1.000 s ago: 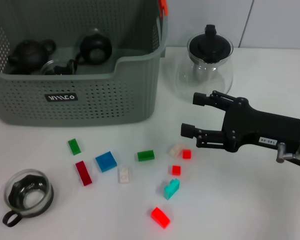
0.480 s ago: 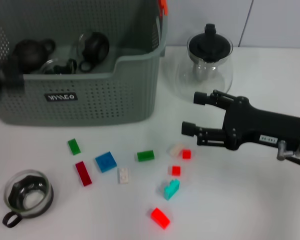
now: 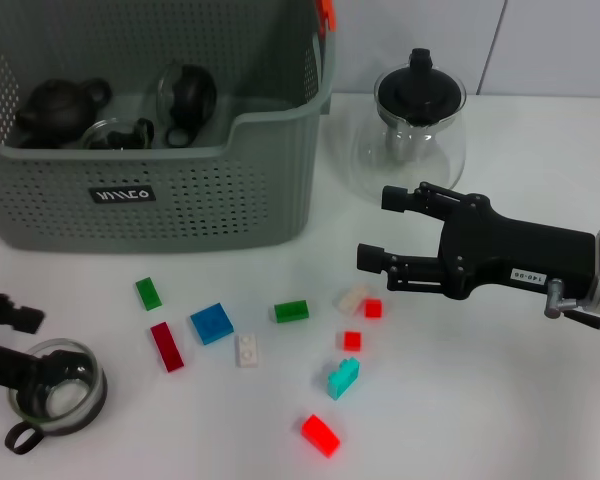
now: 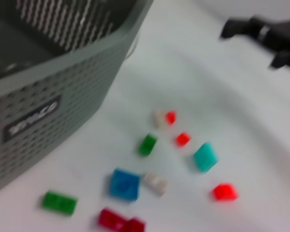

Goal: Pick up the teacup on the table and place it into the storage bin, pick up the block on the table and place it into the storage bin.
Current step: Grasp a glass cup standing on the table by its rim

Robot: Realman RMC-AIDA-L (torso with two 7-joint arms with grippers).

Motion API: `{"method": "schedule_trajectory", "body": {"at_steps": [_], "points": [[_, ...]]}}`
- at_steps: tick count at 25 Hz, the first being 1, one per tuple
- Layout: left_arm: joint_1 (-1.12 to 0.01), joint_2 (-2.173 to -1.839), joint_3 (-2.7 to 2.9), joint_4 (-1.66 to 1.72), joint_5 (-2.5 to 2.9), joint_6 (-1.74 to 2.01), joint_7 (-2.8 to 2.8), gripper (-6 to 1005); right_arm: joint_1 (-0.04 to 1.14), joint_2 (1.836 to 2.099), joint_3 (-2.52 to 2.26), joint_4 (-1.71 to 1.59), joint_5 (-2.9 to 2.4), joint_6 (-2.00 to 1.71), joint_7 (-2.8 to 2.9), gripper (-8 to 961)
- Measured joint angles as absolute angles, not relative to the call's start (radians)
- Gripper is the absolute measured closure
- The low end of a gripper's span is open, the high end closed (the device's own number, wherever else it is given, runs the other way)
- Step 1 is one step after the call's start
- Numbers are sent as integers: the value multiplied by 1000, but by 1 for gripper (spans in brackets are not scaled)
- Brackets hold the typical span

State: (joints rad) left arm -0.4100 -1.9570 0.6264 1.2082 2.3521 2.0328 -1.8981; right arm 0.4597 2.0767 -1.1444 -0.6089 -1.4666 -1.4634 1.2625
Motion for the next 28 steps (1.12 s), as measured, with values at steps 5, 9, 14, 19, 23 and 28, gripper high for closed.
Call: {"method": "schedule_trajectory", "body": {"at_steps": [5,9,14,19,23,28], "points": [[-417,-2015,629,1354,2518,1989,-1945,98,460,2078,-1143,-609,-1477,-1459,1262,11],[-421,-2097,652,1471,2636,1966,-1951,99,460,2083,-1139,-607,-1490,-1454,1262,10],[-420,-2166,720,1538,2731,1910,-1970,100,460,2086,-1139,-606,-1491,-1448,1261,9],[-424,-2165,832,1502,2786,1854,-2071,161,458,2086,-1139,-606,-1491,-1448,1262,8],[-417,-2170,897,1497,2828,1793,-2112,280,457,2086,-1138,-602,-1491,-1448,1259,8],[-414,-2169,918,1492,2842,1764,-2128,453,457,2084,-1137,-598,-1491,-1448,1257,9]]}}
